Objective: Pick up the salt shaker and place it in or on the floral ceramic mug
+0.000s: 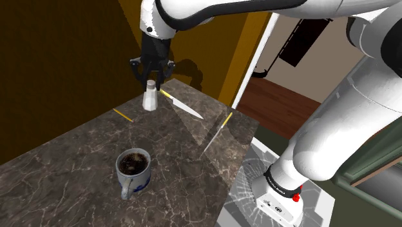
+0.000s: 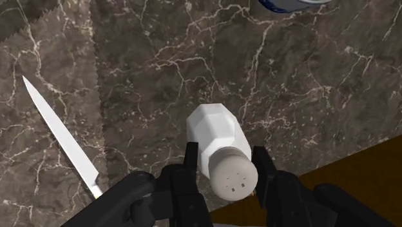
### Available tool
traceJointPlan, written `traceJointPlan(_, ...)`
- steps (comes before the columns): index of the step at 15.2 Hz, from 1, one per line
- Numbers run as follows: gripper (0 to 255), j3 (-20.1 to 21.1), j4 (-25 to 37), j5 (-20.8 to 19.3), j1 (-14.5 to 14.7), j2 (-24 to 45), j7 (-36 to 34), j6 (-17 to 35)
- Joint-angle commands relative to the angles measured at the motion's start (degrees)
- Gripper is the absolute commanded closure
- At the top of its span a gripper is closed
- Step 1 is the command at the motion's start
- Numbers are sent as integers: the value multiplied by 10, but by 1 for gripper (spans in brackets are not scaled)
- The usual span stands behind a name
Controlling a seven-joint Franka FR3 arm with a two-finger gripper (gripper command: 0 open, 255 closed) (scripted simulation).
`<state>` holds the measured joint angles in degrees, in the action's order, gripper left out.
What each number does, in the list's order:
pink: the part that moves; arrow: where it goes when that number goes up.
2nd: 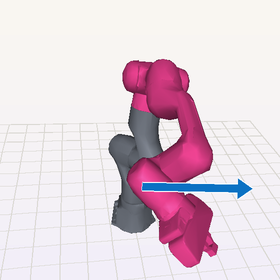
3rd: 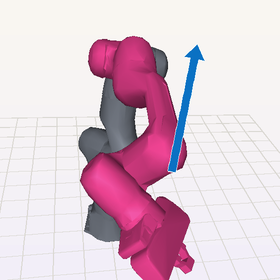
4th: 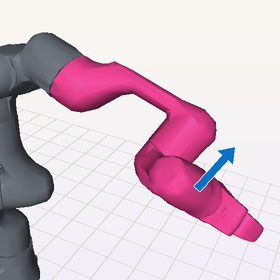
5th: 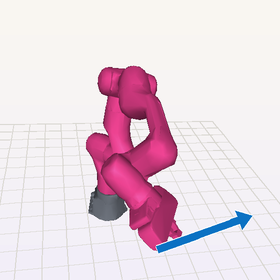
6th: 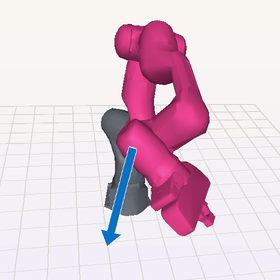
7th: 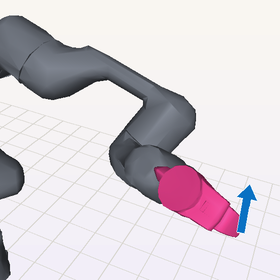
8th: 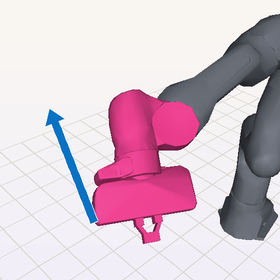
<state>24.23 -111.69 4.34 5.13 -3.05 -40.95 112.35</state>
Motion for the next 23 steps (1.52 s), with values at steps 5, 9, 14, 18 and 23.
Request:
traceJointPlan(5,255,-1,38,1,-1,-5,-1,-43)
traceJointPlan(9,255,23,26,11,22,-31,-46,-51)
traceJointPlan(14,255,58,27,20,50,-50,-106,-65)
traceJointPlan(18,255,88,39,22,72,-54,-160,-77)
traceJointPlan(23,255,114,39,20,88,-51,-202,-71)
